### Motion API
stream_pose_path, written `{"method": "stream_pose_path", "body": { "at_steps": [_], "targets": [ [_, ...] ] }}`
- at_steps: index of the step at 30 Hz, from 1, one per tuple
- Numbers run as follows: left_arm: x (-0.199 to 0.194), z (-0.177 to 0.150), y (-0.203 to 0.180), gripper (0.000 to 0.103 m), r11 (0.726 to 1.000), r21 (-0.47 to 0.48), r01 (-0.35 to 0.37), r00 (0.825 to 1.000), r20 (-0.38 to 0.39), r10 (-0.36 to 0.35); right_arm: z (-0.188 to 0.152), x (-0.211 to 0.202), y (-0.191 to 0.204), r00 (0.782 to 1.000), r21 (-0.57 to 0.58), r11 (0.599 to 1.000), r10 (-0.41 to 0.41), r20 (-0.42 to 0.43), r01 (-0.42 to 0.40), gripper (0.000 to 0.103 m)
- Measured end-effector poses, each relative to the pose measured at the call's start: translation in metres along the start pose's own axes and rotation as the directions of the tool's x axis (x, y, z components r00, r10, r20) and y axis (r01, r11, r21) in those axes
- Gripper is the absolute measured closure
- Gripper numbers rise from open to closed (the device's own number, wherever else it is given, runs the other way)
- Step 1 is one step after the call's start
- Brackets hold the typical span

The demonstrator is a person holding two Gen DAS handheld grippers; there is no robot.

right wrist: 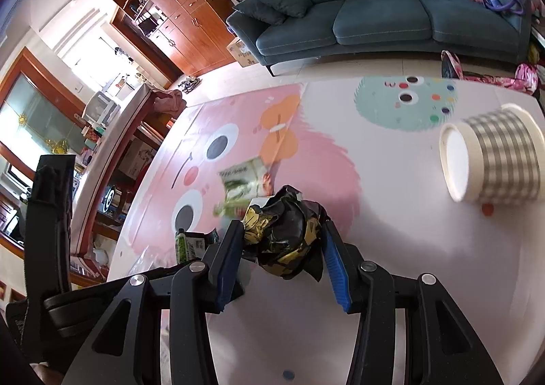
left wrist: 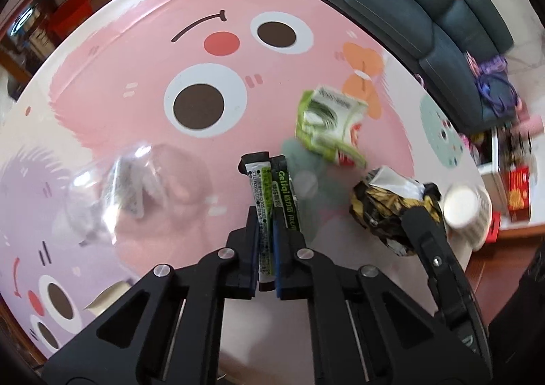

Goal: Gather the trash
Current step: 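Grasp the black snack bag with the right tool while the left tool grasps the green packet, then carry the snack bag and green packet with both tools over the trash bin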

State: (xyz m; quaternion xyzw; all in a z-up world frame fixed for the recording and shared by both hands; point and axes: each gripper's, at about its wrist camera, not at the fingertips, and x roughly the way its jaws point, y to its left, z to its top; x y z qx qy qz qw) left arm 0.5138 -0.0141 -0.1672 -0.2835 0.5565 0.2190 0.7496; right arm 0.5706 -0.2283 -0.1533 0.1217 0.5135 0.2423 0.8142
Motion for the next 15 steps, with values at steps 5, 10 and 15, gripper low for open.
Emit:
{"method": "stream_pose_path", "body": {
  "at_steps": [5, 10, 15],
  "targets": [
    [-0.021, -0.021, 0.006, 0.099, 0.995, 0.094, 0.02, 1.0, -0.021, -0.018, -0.024, -0.017, 0.003, 1.0, 0.016, 1.0, 0.01, -0.017, -0.009, 0.057],
    [-0.05, -0.056, 0.024, 0.099, 0.976, 0.214, 0.036, 0.999, -0.026, -0.031, -0.047, -0.037, 0.01, 0.999, 0.028, 0.999, 0.018, -0.033, -0.017, 0.057],
    [-0.074, -0.084, 0.042, 0.099, 0.951, 0.304, 0.054, 0.998, -0.035, -0.045, -0.078, -0.061, 0.024, 0.999, 0.03, 0.999, 0.017, -0.05, -0.015, 0.057]
  ]
}}
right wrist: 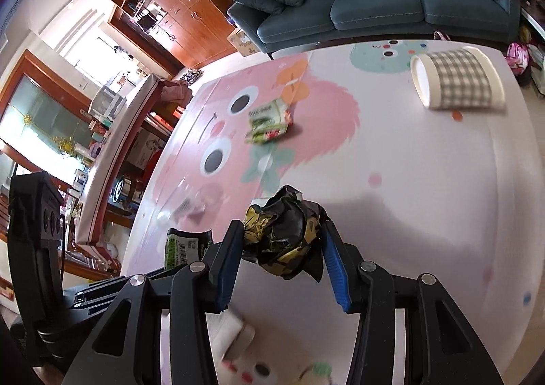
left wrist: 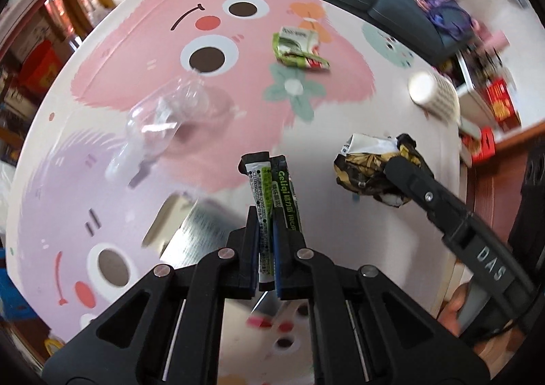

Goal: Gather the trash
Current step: 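Carry the snack bag and green packet with both tools over the trash bin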

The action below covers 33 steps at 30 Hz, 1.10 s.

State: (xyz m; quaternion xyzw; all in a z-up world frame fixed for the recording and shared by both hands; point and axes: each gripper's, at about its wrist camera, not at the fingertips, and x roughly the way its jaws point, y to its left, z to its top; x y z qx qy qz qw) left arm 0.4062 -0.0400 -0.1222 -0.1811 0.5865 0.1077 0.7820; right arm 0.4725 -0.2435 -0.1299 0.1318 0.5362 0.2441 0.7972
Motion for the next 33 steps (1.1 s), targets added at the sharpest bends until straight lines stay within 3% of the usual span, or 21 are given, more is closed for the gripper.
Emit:
{"method": "stream_pose_path", "body": {
  "at_steps": [12, 22, 28, 33],
  "targets": [
    [-0.064, -0.085, 0.048, 0.099, 0.98, 0.191, 0.046, 0.998, 0.028, -0.052, -0.105, -0.057, 0.07, 0.999, -0.01, 0.998, -0.054, 0.002, 0.054, 0.057],
    [-0.13, -0.172, 0.124, 0.099, 0.916, 0.371, 0.153, 0.982, 0.045, -0.183, -0.253, -0.109, 0.18, 0.983, 0.058, 0.987, -0.156, 0.101, 0.15, 0.057],
    [-0.159, -0.222, 0.165, 0.099, 0.861, 0.479, 0.17, 0.975, 0.043, -0.217, -0.34, -0.124, 0.243, 0.965, 0.131, 0.973, -0.21, 0.155, 0.191, 0.057],
    [-0.165, -0.26, 0.193, 0.099, 0.838, 0.514, 0.182, 0.976, 0.006, -0.216, -0.392, -0.125, 0.274, 0.962, 0.148, 0.964, -0.241, 0.129, 0.221, 0.057]
  ]
}}
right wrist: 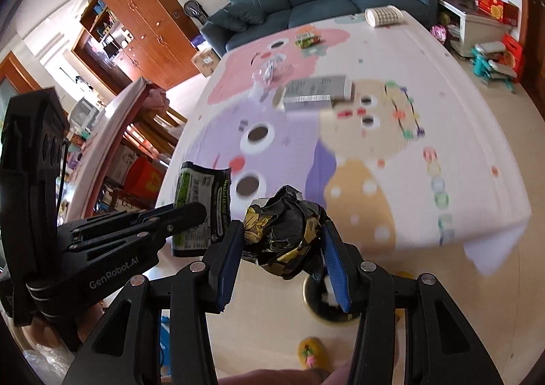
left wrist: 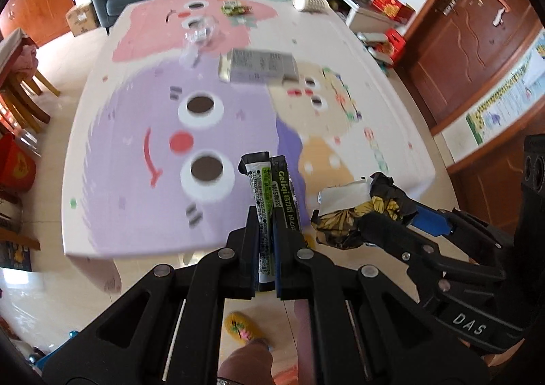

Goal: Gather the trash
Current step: 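Carry the snack bag and green packet with both tools over the trash bin, then open both tools above the trash bin to drop the bag and packet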

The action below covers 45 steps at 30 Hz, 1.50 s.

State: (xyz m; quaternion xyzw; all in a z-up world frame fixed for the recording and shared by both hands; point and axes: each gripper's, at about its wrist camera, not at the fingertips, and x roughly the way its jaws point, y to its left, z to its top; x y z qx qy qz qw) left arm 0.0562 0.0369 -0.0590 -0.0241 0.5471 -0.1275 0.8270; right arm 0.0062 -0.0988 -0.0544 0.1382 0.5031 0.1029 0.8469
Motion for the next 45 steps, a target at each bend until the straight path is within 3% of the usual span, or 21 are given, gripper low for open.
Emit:
{"method": "stream_pose_path", "body": {
  "at_steps": [9, 16, 25, 36, 40, 45],
  "targets": [
    [0.006, -0.051, 0.003, 0.099, 1.0, 0.005, 0.005, 0.999, -0.033, -0.004, -0.064, -0.003, 0.01, 0.995, -0.037, 0.997, -0.065, -0.077, 0.063, 0.057],
    [0.054, -0.094, 0.006, 0.099, 1.0, -0.019, -0.016, 0.997, -0.075, 0.014, -0.096, 0.039, -0.011, 0.986, -0.079, 0.992, -0.106, -0.133, 0.096, 0.057],
    [0.176, -0.159, 0.037, 0.099, 0.979, -0.202, -0.036, 0.994, -0.112, 0.013, -0.163, 0.154, -0.07, 0.967, -0.125, 0.989, -0.109, -0.231, 0.081, 0.057],
    [0.319, -0.199, 0.062, 0.097, 0.975, -0.204, -0.087, 0.991, -0.119, 0.064, -0.214, 0.304, -0.146, 0.963, -0.114, 0.989, -0.124, -0.238, 0.099, 0.051],
    [0.355, -0.212, 0.064, 0.048, 0.98, -0.173, -0.097, 0.988, -0.138, 0.073, -0.225, 0.342, -0.162, 0.958, -0.107, 0.986, -0.152, -0.242, 0.129, 0.037],
    [0.373, -0.22, 0.064, 0.042, 0.981, -0.142, -0.132, 0.984, -0.14, 0.113, -0.238, 0.363, -0.171, 0.957, -0.112, 0.983, -0.17, -0.235, 0.148, 0.035]
  ]
}}
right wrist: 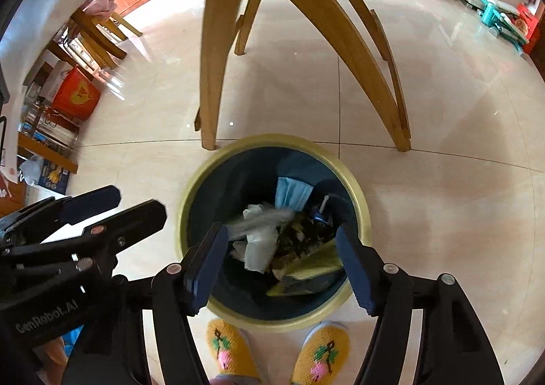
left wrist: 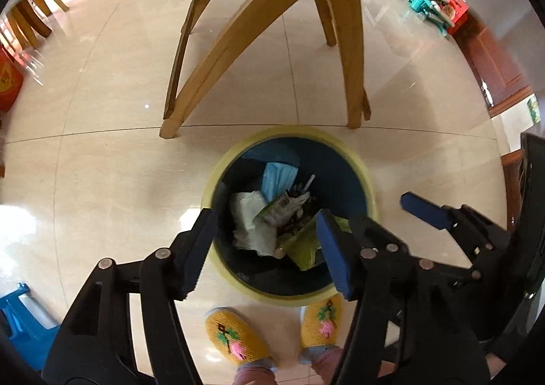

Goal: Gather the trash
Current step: 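Open both tools above the trash bin to drop the bag and packet, then raise both tools back toward the table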

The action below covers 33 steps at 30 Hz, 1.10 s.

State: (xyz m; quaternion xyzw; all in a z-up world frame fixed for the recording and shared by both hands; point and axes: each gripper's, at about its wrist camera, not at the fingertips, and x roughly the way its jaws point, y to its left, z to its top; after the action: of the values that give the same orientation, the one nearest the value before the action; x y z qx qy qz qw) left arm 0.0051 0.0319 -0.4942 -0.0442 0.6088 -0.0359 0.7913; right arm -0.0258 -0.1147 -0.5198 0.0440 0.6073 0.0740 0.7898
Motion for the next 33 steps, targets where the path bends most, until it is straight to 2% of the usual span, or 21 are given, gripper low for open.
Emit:
{"method": "stream_pose_path", "body": {
  "at_steps": [7, 14, 17, 20, 27, 29, 33],
  "targets": [
    [-0.01, 0.002, 0.009, 0.042, 0.999, -0.014, -0.039, 0.999, 0.032, 0.039, -0.001, 0.003, -0.009, 1.0, 0.03, 0.999, -0.016, 0.017, 0.015, 0.035],
    [-0.052, 0.007, 0.008, 0.042, 0.998, -0.039, -0.058, 0.998, 0.036, 0.06, 0.003, -0.048, -0.007, 1.0, 0.082, 0.997, -0.014, 0.022, 0.012, 0.036],
    [-0.083, 0.011, 0.006, 0.04, 0.997, -0.045, -0.065, 0.997, 0.037, 0.067, 0.007, -0.08, -0.001, 1.0, 0.085, 0.996, -0.011, 0.022, 0.009, 0.036],
    [-0.116, 0.016, 0.004, 0.032, 0.997, -0.051, -0.064, 0.997, 0.04, 0.066, 0.012, -0.116, 0.007, 1.0, 0.088, 0.996, -0.008, 0.025, 0.005, 0.035],
    [-0.212, 0.033, 0.0, 0.029, 0.997, -0.052, -0.051, 0.997, 0.063, 0.054, 0.03, -0.212, 0.03, 0.998, 0.072, 0.997, -0.009, 0.054, 0.005, 0.033],
    [-0.245, 0.04, -0.001, 0.02, 0.998, -0.051, -0.036, 0.996, 0.076, 0.04, 0.037, -0.245, 0.037, 0.997, 0.066, 0.998, -0.011, 0.071, 0.006, 0.03],
    [-0.305, 0.051, -0.001, 0.02, 0.999, -0.039, -0.018, 0.993, 0.113, 0.022, 0.05, -0.307, 0.049, 0.992, 0.057, 0.998, -0.024, 0.121, 0.017, 0.025]
  ]
}}
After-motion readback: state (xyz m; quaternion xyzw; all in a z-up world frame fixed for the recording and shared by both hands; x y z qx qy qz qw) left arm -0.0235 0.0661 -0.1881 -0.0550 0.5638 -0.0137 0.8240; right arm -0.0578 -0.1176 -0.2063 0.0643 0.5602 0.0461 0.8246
